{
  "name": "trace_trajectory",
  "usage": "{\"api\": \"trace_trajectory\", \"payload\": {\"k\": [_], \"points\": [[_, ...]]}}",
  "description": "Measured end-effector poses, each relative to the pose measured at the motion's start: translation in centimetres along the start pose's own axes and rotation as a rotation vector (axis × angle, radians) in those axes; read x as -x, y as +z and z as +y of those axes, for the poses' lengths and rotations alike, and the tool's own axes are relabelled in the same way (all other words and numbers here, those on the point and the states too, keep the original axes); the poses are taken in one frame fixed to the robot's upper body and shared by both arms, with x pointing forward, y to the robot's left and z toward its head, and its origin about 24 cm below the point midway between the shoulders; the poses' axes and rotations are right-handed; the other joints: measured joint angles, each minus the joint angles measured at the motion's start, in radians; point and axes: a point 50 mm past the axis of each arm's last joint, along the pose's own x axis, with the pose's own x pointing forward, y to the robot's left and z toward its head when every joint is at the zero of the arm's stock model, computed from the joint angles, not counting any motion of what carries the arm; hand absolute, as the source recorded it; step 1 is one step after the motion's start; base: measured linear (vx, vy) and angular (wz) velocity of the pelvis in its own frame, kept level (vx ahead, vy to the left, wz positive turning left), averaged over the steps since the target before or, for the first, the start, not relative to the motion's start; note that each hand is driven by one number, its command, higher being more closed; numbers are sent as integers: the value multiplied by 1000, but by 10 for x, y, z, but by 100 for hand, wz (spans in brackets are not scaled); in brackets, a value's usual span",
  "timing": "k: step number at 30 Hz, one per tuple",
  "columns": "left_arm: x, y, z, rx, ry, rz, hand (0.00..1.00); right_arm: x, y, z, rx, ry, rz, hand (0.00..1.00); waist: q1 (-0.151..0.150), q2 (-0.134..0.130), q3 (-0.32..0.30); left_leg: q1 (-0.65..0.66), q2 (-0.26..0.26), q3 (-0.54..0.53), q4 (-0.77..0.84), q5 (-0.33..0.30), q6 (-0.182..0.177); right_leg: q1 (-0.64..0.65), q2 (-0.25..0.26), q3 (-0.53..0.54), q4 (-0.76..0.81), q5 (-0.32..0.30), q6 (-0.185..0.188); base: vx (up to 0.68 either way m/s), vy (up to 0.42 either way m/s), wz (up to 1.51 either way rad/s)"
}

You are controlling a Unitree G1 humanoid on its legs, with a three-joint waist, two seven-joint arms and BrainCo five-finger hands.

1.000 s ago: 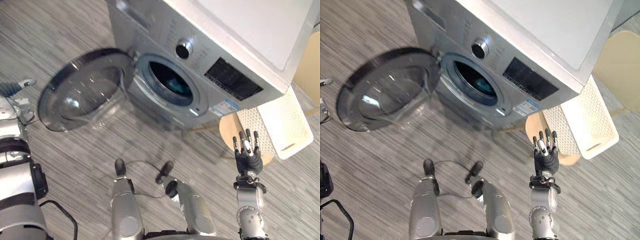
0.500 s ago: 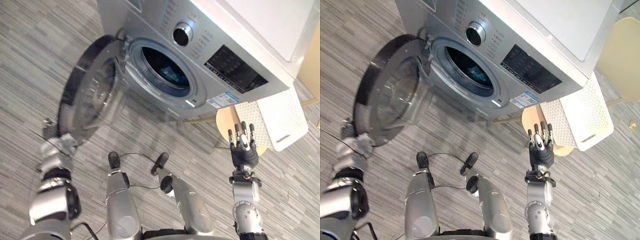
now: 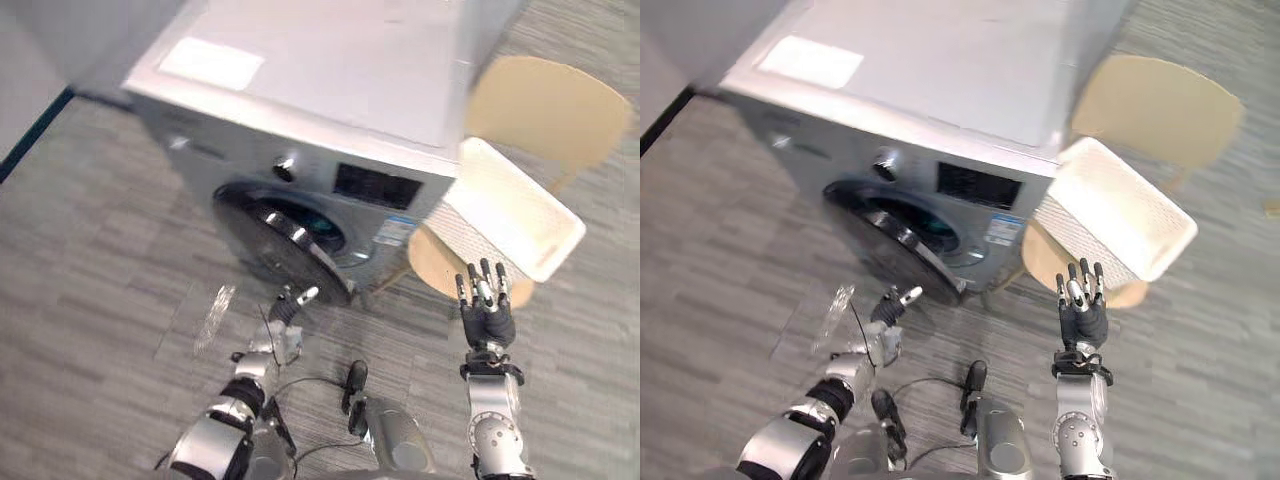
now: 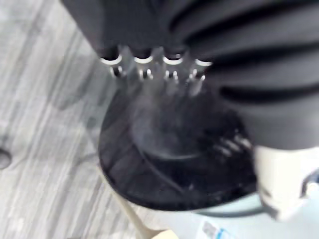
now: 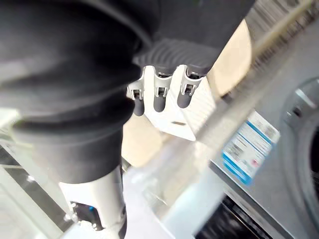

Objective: Pick up the laundry basket with both hands and put the clothes into the washing machine.

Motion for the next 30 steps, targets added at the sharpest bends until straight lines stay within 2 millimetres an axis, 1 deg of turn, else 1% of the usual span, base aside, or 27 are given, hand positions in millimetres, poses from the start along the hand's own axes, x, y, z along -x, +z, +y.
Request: {"api": "trace_trajectory", "payload": {"k": [1,2,3,4,6,8,10,11,13,14,15,16,17,18,19,20,22,23,24,25,26,27,28,29,30], "points": [[-6,24,14,11,59,-70,0,-4,5,2,9,11,-15,0,-7,7,-3,19,-5,56,-11,3,5,-10,10,32,-23,47,-2,60,46,-145],[-9,37,22,15,84,-105,0,-6,6,2,12,13,-20,0,-13,9,-4,28,-5,83,-13,4,6,-13,16,45,-34,68,-8,62,17,-122],[-12,45,42,26,170,-93,0,-7,10,0,23,13,-32,0,-37,21,-10,37,-7,102,-16,4,6,-15,25,70,-50,83,-12,79,-13,-84],[-11,47,60,39,231,-89,0,-8,13,0,33,13,-41,0,-59,31,-11,47,-8,106,-22,4,5,-16,31,87,-53,87,-18,86,-21,-66],[-10,43,72,80,282,-62,0,-6,18,-6,46,-8,-53,0,-59,39,-16,56,-9,116,-25,4,4,-17,36,100,-53,88,-18,60,1,-30],[-9,46,79,84,296,-69,0,-5,19,-8,48,-26,-56,0,-58,40,-16,57,-9,115,-26,5,3,-15,36,102,-53,88,-18,12,48,0],[-8,51,85,106,310,-92,0,-4,16,-7,41,-26,-46,0,-58,40,-16,58,-10,104,-28,4,2,-5,33,92,-62,92,-16,-32,63,20],[-5,54,90,113,313,-127,0,-2,14,-8,33,-37,-41,0,-56,42,-19,59,-9,88,-28,2,1,20,33,81,-94,107,-12,-47,58,28],[0,52,97,99,317,-162,0,1,14,-11,34,-47,-40,0,-55,49,-24,60,-9,80,-29,-6,3,40,34,70,-125,116,-10,-49,58,21],[3,46,102,95,333,-161,0,2,14,-13,37,-54,-40,0,-55,56,-28,61,-10,73,-29,-6,3,51,32,65,-140,119,-7,-37,47,18],[9,32,111,89,358,-130,0,4,15,-15,41,-64,-40,0,-54,68,-39,62,-13,61,-32,-6,4,64,30,58,-157,119,-6,-32,56,23],[18,13,119,93,375,-88,0,7,15,-19,46,-79,-36,0,-52,82,-51,64,-14,50,-34,-6,4,76,30,48,-168,119,-6,-24,55,22],[22,2,121,96,383,-62,0,9,16,-21,50,-89,-36,0,-52,90,-58,65,-15,42,-37,-6,4,84,28,35,-177,119,-6,-4,55,29],[31,-20,123,106,396,-8,0,12,17,-26,57,-108,-37,0,-47,104,-70,72,-16,28,-47,-5,4,97,26,12,-180,119,-6,5,79,35],[41,-43,120,120,396,44,0,13,17,-32,62,-131,-34,0,-30,111,-75,84,-15,14,-51,-4,3,119,26,-4,-180,119,-6,2,87,36],[46,-54,117,130,391,67,0,14,16,-35,65,-143,-30,0,-22,114,-81,87,-14,6,-52,-4,3,128,26,-14,-181,118,-5,-6,98,48],[69,-96,102,185,376,155,0,19,12,-45,71,-185,-9,0,3,122,-96,99,-14,-49,-59,-4,3,175,15,-71,-182,97,14,4,92,72],[77,-107,100,198,375,183,0,19,10,-47,69,-197,-1,0,3,122,-99,102,-14,-66,-60,-4,3,189,11,-89,-182,88,18,22,104,85],[94,-130,98,242,393,249,0,23,3,-52,63,-225,20,0,9,121,-115,104,-15,-90,-62,-3,2,209,6,-116,-182,83,23,34,106,78],[114,-153,96,274,419,320,0,28,-4,-60,62,-258,50,0,27,119,-130,113,-16,-109,-62,-4,2,230,3,-138,-182,81,23,43,103,65],[124,-163,95,284,432,356,0,32,-9,-65,67,-276,74,0,39,117,-138,117,-17,-116,-62,-4,3,238,1,-144,-183,78,26,55,93,56],[142,-183,93,287,449,438,0,39,-18,-76,96,-324,124,0,60,116,-156,118,-21,-138,-64,-4,3,253,-4,-166,-183,68,36,50,72,48],[153,-194,92,285,457,483,0,42,-24,-81,118,-347,159,0,66,115,-158,123,-23,-153,-64,-4,3,266,-7,-176,-183,66,38,71,102,67],[173,-212,91,289,472,573,0,49,-37,-93,153,-394,241,0,77,113,-162,134,-28,-177,-67,-4,4,290,-13,-199,-183,59,41,55,81,65],[194,-228,89,330,512,641,0,61,-49,-107,190,-456,320,0,88,114,-176,137,-34,-197,-73,-4,4,305,-20,-220,-182,52,51,53,75,62]]}}
